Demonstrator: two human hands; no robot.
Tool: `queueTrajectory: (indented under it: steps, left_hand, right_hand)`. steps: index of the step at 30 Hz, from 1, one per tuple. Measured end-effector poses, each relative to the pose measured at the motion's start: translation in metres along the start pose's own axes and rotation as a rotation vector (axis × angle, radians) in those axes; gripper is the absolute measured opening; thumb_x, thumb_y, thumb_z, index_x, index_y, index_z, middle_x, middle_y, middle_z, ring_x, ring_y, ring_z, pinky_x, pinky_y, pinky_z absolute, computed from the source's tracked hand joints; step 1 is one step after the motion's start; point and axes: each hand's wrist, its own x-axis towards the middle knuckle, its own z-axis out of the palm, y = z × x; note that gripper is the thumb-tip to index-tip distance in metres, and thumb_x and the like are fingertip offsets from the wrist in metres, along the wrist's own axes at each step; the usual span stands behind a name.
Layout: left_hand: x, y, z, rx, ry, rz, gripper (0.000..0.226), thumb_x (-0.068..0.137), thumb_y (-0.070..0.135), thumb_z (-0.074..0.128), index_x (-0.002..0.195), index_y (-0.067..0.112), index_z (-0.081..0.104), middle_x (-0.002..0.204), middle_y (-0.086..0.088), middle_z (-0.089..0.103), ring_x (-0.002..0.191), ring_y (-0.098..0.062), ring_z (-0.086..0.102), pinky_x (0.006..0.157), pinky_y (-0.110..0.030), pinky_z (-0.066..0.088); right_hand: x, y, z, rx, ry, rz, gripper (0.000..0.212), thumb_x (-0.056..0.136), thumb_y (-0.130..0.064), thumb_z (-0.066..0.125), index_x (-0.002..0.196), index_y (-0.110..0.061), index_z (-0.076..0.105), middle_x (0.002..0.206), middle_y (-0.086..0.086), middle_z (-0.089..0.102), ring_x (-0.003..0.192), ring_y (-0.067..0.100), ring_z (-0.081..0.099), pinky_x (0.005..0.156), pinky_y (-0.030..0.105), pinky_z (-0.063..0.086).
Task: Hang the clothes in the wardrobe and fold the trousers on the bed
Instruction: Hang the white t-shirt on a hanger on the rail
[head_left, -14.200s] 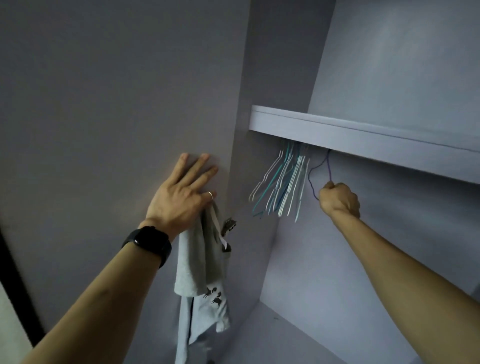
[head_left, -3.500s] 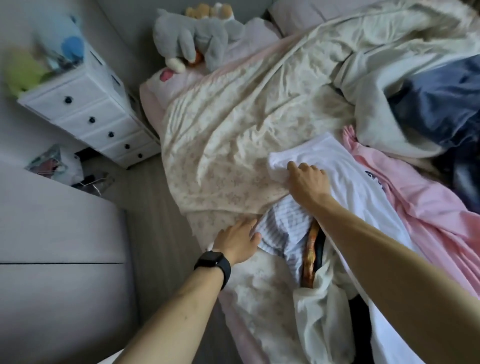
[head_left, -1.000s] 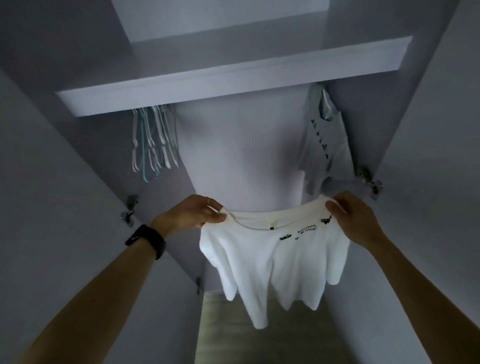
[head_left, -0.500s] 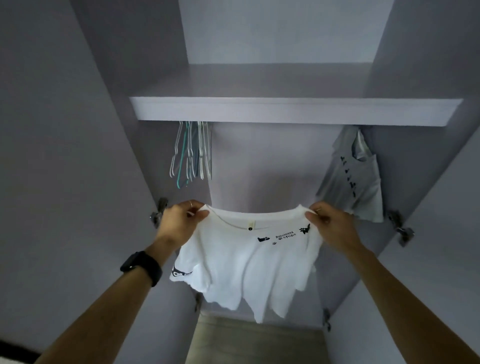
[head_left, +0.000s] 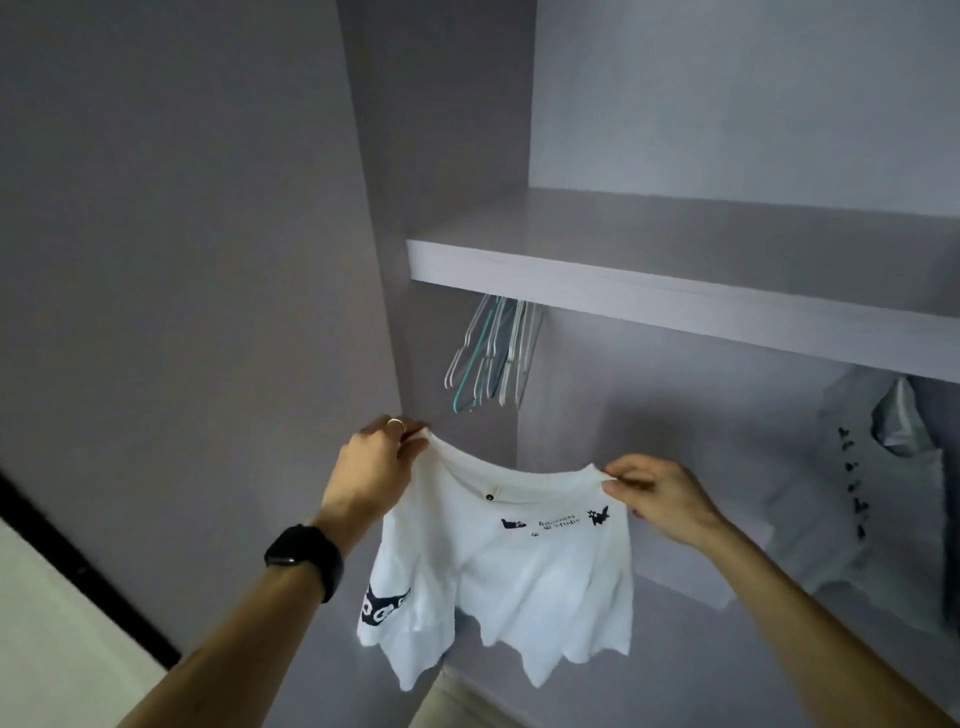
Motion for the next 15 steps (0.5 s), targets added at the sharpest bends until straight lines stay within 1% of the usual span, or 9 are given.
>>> queueTrajectory:
  steps: [3,5,6,7,8,9,10,12,15]
  left_hand:
    - [-0.001,-0.003,-0.009,0.113,0.14,-0.009,0.021,0.101,0.03,0.057,0.111,0.017,0.069,0.106,-0.005,0.066,0.099,-0.037,0.062,0.078,-0.043,0.053]
    - [-0.003,-0.004,-0.014,0.277,0.261,0.096,0.023,0.099,0.029,0.053,0.103,0.016,0.072,0.097,-0.002,0.067,0.096,-0.034,0.063,0.081,-0.042,0.048]
    - [-0.003,-0.005,-0.015,0.35,0.324,0.17,0.022,0.096,0.028,0.054,0.098,0.015,0.072,0.096,-0.002,0.068,0.098,-0.034,0.064,0.087,-0.043,0.046]
    - [-0.001,-0.005,-0.017,0.414,0.365,0.241,0.017,0.093,0.024,0.06,0.096,0.014,0.073,0.1,-0.004,0.07,0.106,-0.035,0.064,0.096,-0.047,0.043]
    - [0.002,-0.006,-0.017,0.478,0.388,0.295,0.01,0.088,0.016,0.067,0.095,0.013,0.073,0.109,-0.006,0.07,0.118,-0.036,0.062,0.106,-0.053,0.037]
    - [0.008,-0.007,-0.018,0.543,0.383,0.32,0.015,0.082,0.008,0.074,0.096,0.012,0.073,0.119,-0.01,0.069,0.129,-0.037,0.055,0.114,-0.059,0.027]
    - [0.015,-0.008,-0.019,0.605,0.349,0.341,0.023,0.077,0.003,0.077,0.098,0.011,0.073,0.13,-0.013,0.065,0.137,-0.038,0.047,0.118,-0.063,0.017]
    - [0.029,-0.011,-0.02,0.725,0.297,0.367,0.033,0.072,-0.001,0.076,0.103,0.01,0.073,0.143,-0.019,0.055,0.145,-0.042,0.034,0.119,-0.065,0.003]
    - [0.044,-0.028,-0.02,0.886,0.274,0.323,0.042,0.076,0.003,0.075,0.117,0.011,0.071,0.155,-0.018,0.041,0.15,-0.043,0.022,0.118,-0.066,-0.006]
  right_hand:
    - [0.025,-0.012,0.025,-0.116,0.007,-0.095,0.011,0.089,-0.017,0.074,0.09,-0.025,0.069,0.086,-0.017,0.074,0.077,-0.003,0.068,0.073,0.014,0.049]
    - [0.041,-0.018,0.042,-0.207,-0.064,-0.14,0.013,0.09,-0.019,0.072,0.089,-0.028,0.064,0.089,-0.012,0.074,0.084,0.005,0.07,0.08,0.019,0.051]
    - [0.051,-0.021,0.049,-0.251,-0.119,-0.149,0.012,0.09,-0.02,0.072,0.09,-0.028,0.063,0.092,-0.01,0.074,0.088,0.008,0.071,0.084,0.022,0.052]
    - [0.061,-0.024,0.054,-0.274,-0.164,-0.144,0.012,0.089,-0.022,0.072,0.094,-0.027,0.062,0.095,-0.009,0.073,0.093,0.01,0.07,0.087,0.023,0.052]
    - [0.073,-0.027,0.059,-0.282,-0.192,-0.135,0.013,0.089,-0.024,0.072,0.099,-0.026,0.063,0.1,-0.009,0.072,0.098,0.01,0.069,0.088,0.023,0.051]
    - [0.086,-0.031,0.064,-0.28,-0.19,-0.126,0.018,0.09,-0.027,0.072,0.104,-0.025,0.063,0.104,-0.008,0.071,0.102,0.011,0.068,0.089,0.022,0.05]
    - [0.099,-0.037,0.067,-0.263,-0.157,-0.113,0.022,0.09,-0.029,0.072,0.11,-0.024,0.063,0.108,-0.006,0.07,0.105,0.013,0.067,0.09,0.022,0.048]
    - [0.13,-0.05,0.071,-0.213,-0.053,-0.079,0.029,0.093,-0.034,0.068,0.118,-0.02,0.062,0.114,-0.002,0.068,0.11,0.018,0.065,0.091,0.022,0.045]
    - [0.175,-0.066,0.078,-0.125,0.077,-0.001,0.035,0.097,-0.041,0.06,0.122,-0.017,0.057,0.12,0.003,0.066,0.111,0.026,0.06,0.085,0.024,0.039]
